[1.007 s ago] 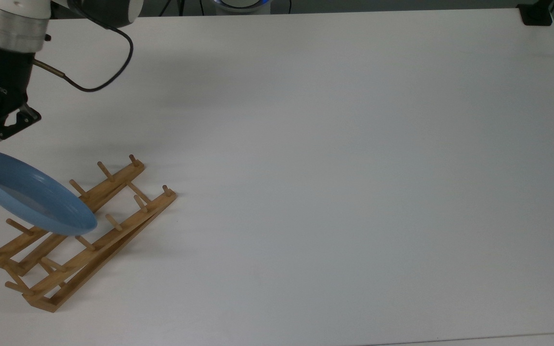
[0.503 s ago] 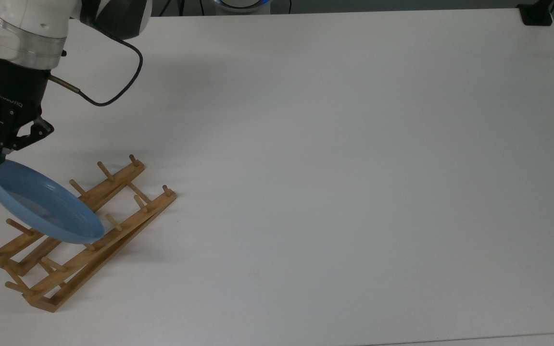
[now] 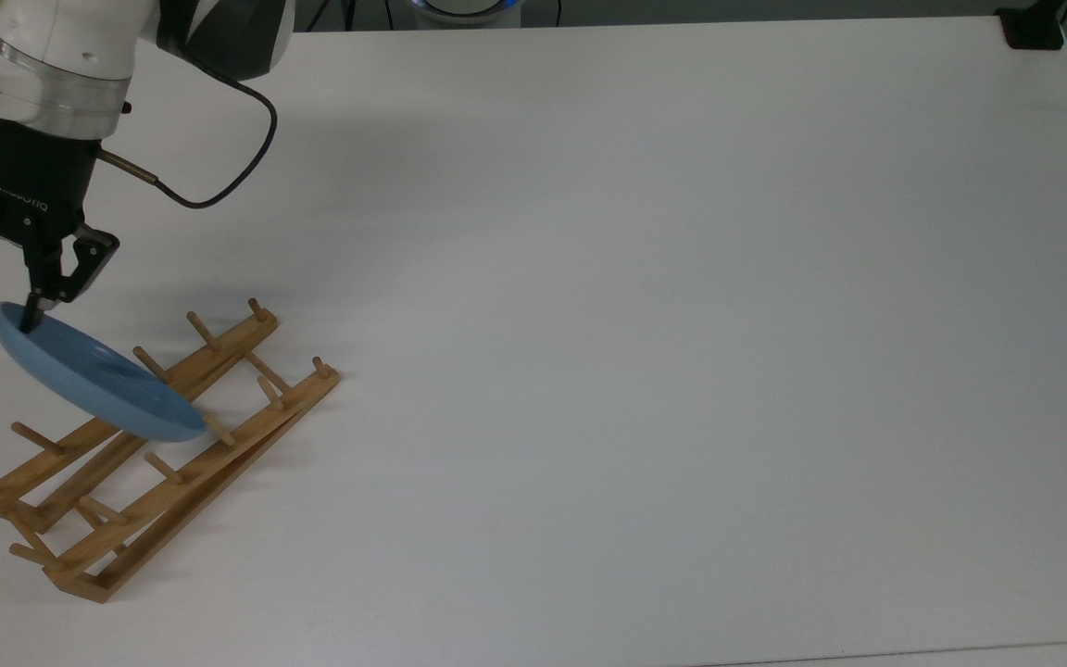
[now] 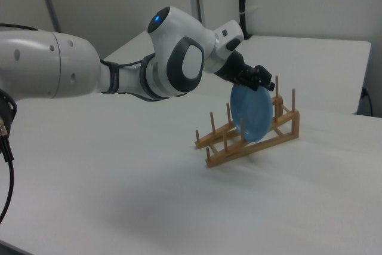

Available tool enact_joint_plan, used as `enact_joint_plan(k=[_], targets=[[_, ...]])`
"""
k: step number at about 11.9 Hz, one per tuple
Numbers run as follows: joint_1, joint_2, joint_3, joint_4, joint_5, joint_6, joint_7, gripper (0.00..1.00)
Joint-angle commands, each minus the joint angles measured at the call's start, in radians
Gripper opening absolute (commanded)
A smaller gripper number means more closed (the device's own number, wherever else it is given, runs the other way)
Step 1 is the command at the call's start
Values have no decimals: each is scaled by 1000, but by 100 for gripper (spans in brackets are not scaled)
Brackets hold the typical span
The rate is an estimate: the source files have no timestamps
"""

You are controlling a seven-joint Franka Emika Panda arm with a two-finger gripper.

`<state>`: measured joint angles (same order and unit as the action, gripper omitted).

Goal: Place plate in plate rack

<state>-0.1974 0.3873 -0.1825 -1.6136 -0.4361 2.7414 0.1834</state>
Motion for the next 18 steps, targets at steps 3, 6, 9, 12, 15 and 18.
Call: enact_joint_plan(k=[3,6,9,12,15,18], targets=[[44,-31,-9,-23,-27,12,99,100],[119,-64,-5,-15,-15,-92,218,100],[226,-123,-3,-14,-1,-312,321,100],[295,-192,14,-14,147,-602,236,100],[297,-257,29,-15,331,-912,-47,100],[285,-329,51,-25,336,-1078,-146,100]])
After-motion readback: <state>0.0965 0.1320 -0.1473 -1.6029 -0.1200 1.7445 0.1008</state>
